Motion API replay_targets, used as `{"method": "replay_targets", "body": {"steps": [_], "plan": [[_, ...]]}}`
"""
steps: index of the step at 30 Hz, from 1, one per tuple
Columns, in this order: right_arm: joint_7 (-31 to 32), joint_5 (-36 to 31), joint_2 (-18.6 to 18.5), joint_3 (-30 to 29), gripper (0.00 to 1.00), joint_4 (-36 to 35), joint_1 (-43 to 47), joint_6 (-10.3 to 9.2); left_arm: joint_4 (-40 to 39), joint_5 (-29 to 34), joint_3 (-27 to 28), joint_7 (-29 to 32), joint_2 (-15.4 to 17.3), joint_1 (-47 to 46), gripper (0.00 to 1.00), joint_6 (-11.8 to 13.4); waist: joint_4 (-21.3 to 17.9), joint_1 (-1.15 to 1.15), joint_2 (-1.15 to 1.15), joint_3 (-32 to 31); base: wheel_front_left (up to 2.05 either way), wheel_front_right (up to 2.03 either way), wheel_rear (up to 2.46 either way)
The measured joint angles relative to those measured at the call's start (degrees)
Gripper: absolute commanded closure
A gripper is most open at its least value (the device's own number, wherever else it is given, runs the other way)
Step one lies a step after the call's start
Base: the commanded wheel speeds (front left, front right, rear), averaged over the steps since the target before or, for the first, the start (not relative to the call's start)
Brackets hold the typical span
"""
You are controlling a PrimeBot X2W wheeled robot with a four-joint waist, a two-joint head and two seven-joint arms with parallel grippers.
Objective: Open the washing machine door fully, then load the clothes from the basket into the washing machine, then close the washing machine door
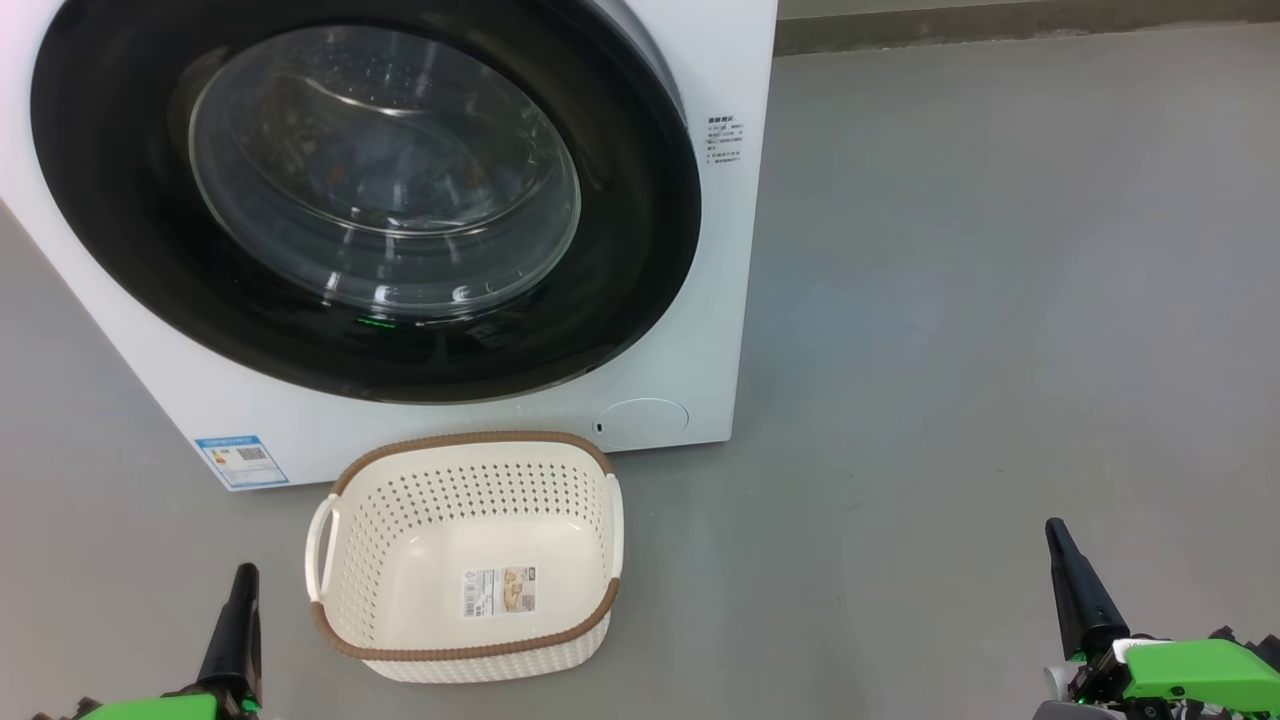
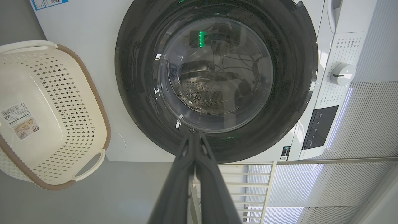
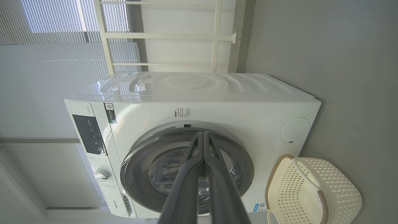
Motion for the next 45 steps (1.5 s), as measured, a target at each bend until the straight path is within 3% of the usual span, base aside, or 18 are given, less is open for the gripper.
{"method": "replay_targets", "body": {"steps": [45], "plan": [[0.01, -0.04, 0.12, -0.32, 1.00, 0.01, 0.00, 0.00, 0.00, 0.00, 0.00, -0.01, 0.00, 0.00, 1.00, 0.00, 0.00, 0.00, 0.00, 0.00, 0.00, 0.00, 0.00]]}}
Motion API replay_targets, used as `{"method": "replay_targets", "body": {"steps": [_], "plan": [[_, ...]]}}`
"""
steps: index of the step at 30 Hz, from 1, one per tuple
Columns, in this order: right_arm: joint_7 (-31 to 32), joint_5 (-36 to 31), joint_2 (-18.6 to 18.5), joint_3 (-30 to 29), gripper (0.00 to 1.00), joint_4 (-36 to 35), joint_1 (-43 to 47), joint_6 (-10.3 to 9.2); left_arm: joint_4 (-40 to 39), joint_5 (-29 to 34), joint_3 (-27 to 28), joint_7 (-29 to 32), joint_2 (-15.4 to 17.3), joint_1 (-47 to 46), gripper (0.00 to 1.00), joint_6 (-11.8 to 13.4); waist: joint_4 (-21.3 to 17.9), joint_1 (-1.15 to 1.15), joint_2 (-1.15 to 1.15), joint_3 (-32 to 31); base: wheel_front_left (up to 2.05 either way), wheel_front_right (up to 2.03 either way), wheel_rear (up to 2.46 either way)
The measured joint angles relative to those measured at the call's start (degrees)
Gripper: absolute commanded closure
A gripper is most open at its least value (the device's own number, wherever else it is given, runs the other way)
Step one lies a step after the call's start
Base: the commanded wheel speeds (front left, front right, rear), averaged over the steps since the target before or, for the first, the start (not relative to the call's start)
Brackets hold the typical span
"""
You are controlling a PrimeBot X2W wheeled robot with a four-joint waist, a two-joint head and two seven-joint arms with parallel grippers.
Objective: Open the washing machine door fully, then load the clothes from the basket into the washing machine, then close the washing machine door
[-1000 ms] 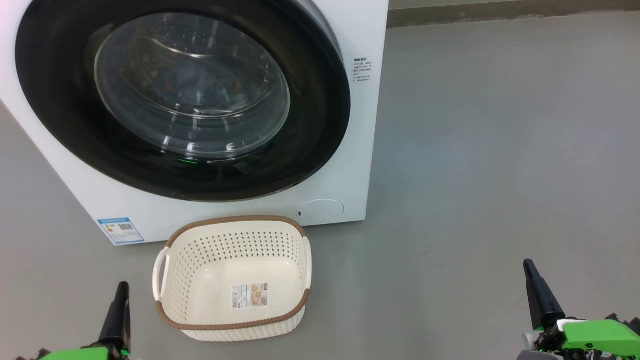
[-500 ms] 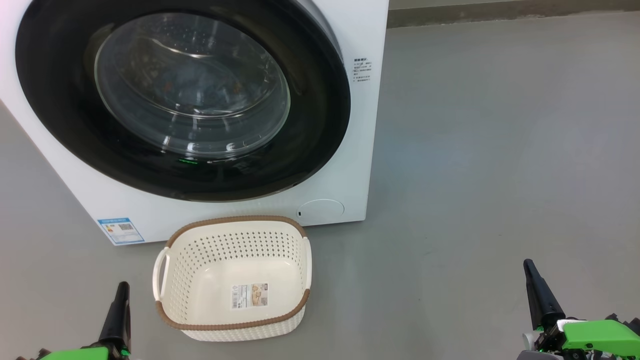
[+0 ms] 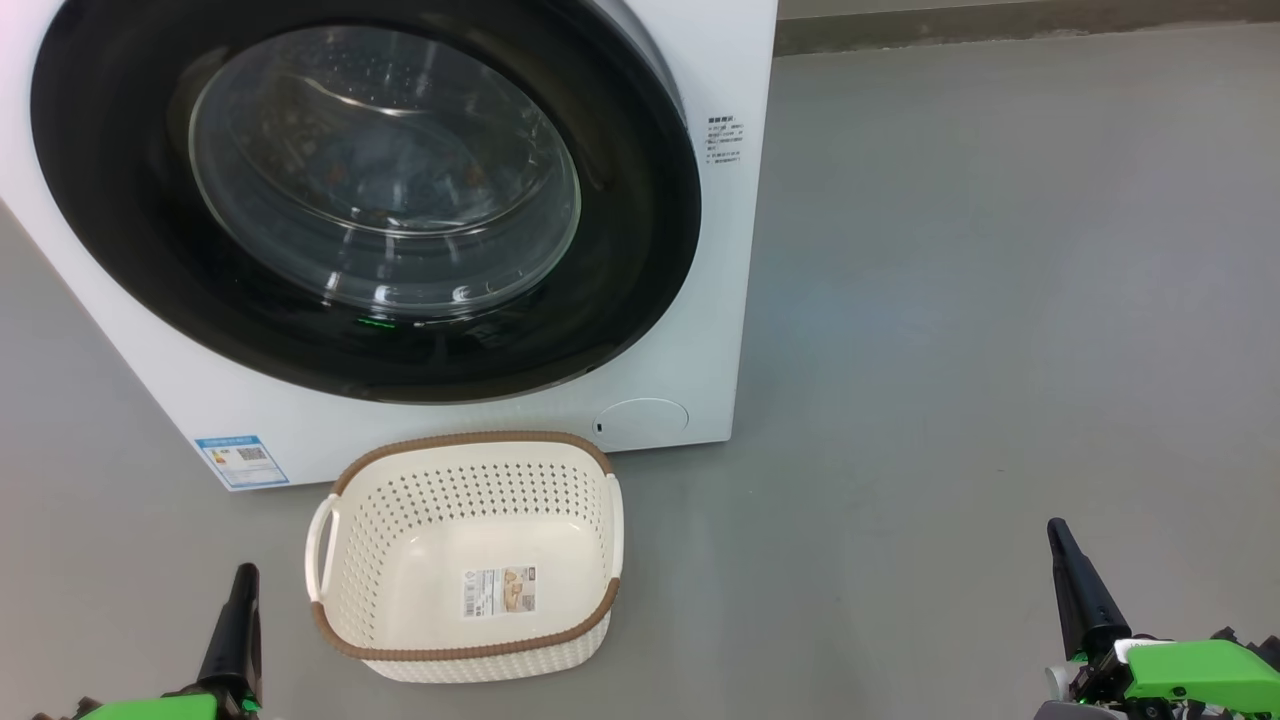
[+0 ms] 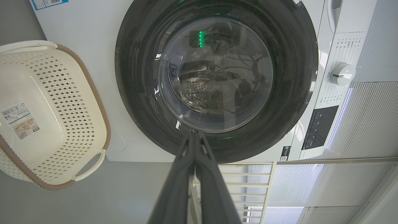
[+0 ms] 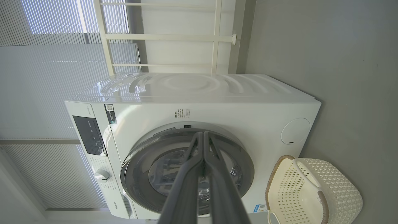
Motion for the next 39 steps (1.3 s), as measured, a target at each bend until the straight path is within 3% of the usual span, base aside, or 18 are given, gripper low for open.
{"method": "replay_targets", "body": {"steps": [39], "plan": [[0.01, -0.01, 0.08, -0.16, 1.00, 0.00, 0.00, 0.00, 0.00, 0.00, 0.00, 0.00, 0.00, 0.00, 1.00, 0.00, 0.00, 0.00, 0.00, 0.00, 0.00, 0.00, 0.00]]}}
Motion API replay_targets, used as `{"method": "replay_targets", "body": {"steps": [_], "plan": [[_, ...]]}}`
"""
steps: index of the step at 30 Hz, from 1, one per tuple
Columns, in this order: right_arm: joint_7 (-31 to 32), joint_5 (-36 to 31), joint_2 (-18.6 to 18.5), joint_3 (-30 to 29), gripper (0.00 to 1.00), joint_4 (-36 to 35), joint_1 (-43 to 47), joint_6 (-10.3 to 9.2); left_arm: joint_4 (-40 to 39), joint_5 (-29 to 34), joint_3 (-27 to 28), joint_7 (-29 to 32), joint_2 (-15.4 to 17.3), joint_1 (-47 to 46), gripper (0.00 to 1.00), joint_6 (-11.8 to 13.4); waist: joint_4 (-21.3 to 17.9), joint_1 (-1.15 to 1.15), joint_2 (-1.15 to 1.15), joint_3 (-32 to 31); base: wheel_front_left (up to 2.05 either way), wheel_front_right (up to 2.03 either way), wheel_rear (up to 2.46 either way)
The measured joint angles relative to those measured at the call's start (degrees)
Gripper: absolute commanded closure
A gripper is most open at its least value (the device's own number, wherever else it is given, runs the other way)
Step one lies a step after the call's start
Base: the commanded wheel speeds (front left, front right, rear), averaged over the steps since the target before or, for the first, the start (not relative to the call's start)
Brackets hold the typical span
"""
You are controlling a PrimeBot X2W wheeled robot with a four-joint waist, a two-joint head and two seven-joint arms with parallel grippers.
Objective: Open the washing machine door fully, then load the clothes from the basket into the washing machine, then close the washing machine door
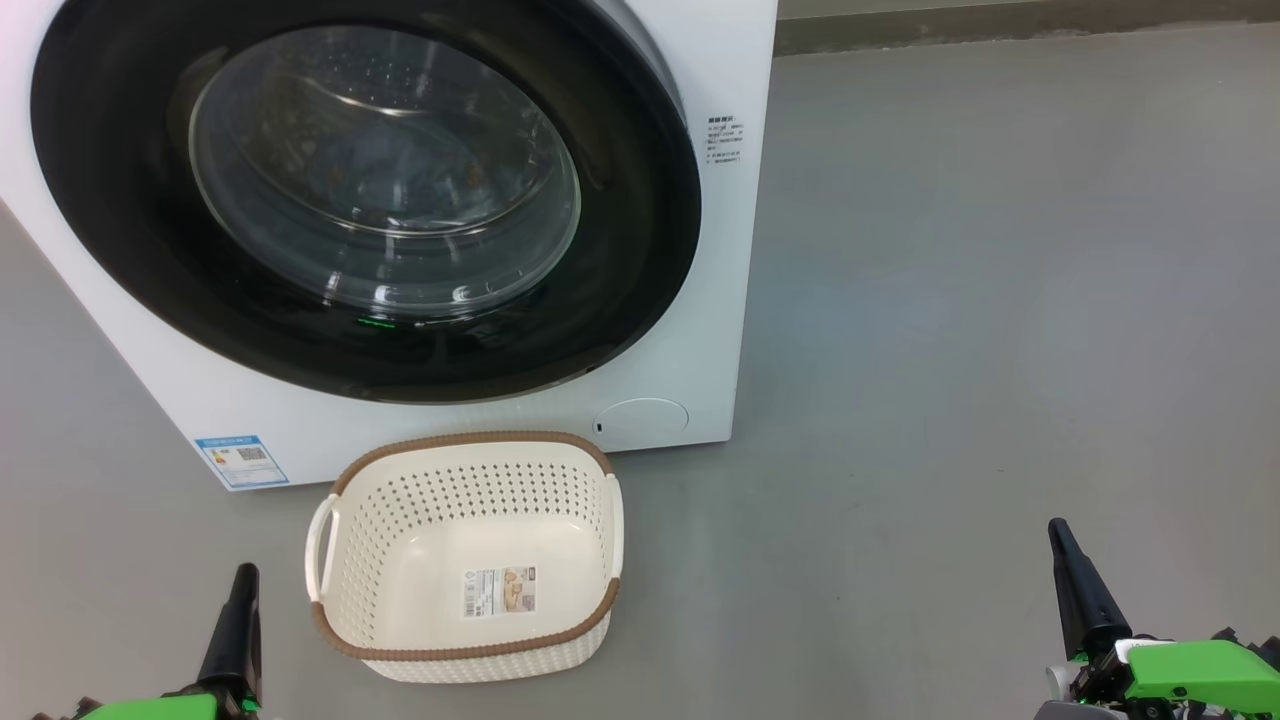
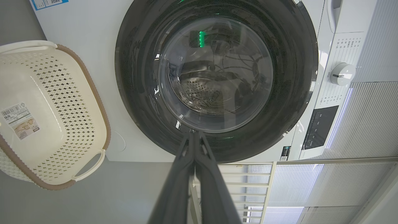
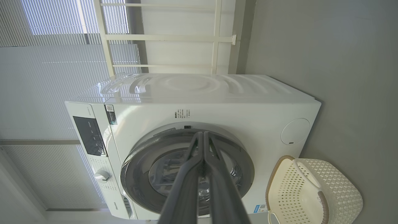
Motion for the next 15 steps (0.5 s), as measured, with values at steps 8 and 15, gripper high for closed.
{"method": "replay_targets", "body": {"steps": [8, 15], "plan": [[0.01, 0.00, 0.00, 0.00, 1.00, 0.00, 0.00, 0.00, 0.00, 0.00, 0.00, 0.01, 0.00, 0.00, 1.00, 0.00, 0.00, 0.00, 0.00, 0.00, 0.00, 0.00, 0.00], [0.05, 0.00, 0.00, -0.01, 1.00, 0.00, 0.00, 0.00, 0.00, 0.00, 0.00, 0.00, 0.00, 0.00, 1.00, 0.00, 0.00, 0.00, 0.00, 0.00, 0.00, 0.00, 0.00]]}}
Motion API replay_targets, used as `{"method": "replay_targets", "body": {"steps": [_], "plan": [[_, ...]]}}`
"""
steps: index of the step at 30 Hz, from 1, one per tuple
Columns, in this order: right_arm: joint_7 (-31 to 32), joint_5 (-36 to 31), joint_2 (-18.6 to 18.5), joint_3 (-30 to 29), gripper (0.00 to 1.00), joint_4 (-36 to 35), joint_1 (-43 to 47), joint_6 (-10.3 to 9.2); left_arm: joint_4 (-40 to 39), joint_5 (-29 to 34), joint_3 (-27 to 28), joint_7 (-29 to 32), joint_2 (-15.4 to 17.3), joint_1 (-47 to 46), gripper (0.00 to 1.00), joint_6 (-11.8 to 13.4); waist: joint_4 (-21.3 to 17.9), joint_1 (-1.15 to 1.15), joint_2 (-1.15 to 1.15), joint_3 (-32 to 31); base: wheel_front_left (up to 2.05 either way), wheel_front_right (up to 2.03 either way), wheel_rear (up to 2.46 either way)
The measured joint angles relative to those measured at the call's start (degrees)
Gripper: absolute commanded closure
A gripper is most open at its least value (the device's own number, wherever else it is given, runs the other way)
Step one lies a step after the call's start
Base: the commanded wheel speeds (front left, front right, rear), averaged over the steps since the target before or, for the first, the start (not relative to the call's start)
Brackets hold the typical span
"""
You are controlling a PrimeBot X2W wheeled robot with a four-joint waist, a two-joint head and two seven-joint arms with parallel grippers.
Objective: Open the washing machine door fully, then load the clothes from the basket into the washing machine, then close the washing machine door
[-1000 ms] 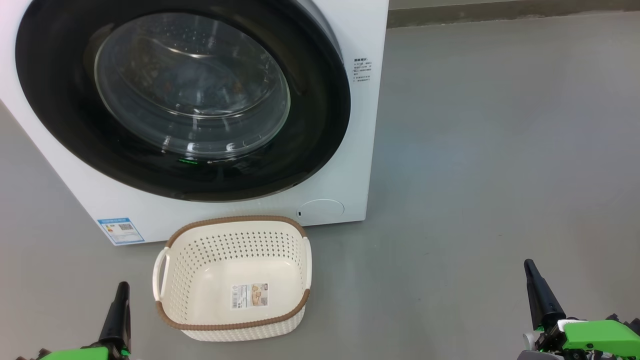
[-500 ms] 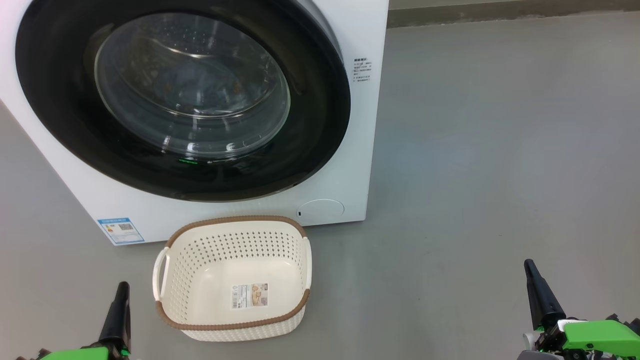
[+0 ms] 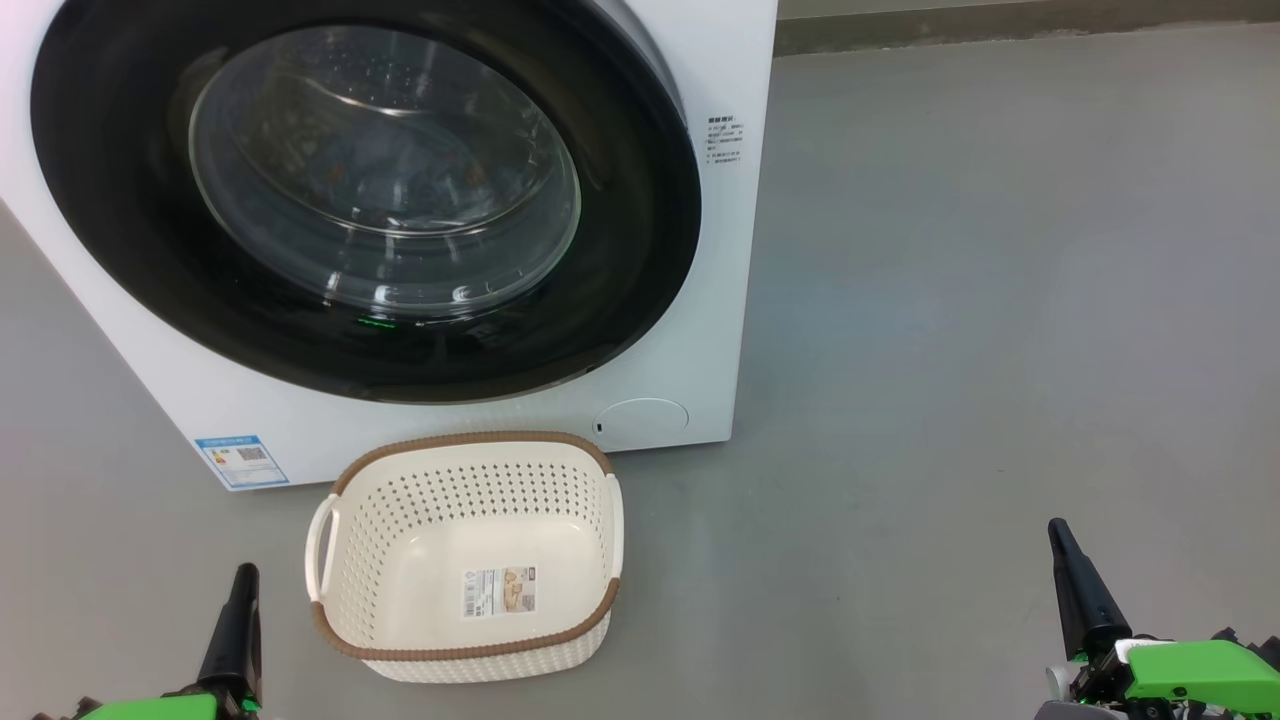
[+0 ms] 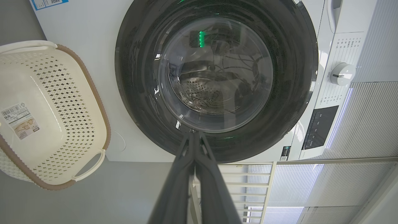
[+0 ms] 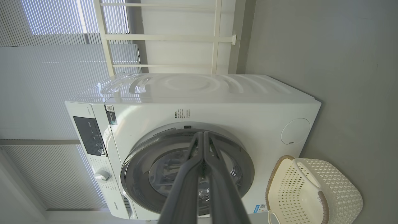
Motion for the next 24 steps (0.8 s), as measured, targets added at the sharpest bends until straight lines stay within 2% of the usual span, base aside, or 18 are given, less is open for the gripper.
{"method": "replay_targets", "body": {"steps": [24], "plan": [[0.00, -0.01, 0.02, -0.02, 1.00, 0.00, 0.00, 0.00, 0.00, 0.00, 0.00, 0.00, -0.01, 0.00, 1.00, 0.00, 0.00, 0.00, 0.00, 0.00, 0.00, 0.00, 0.00]]}}
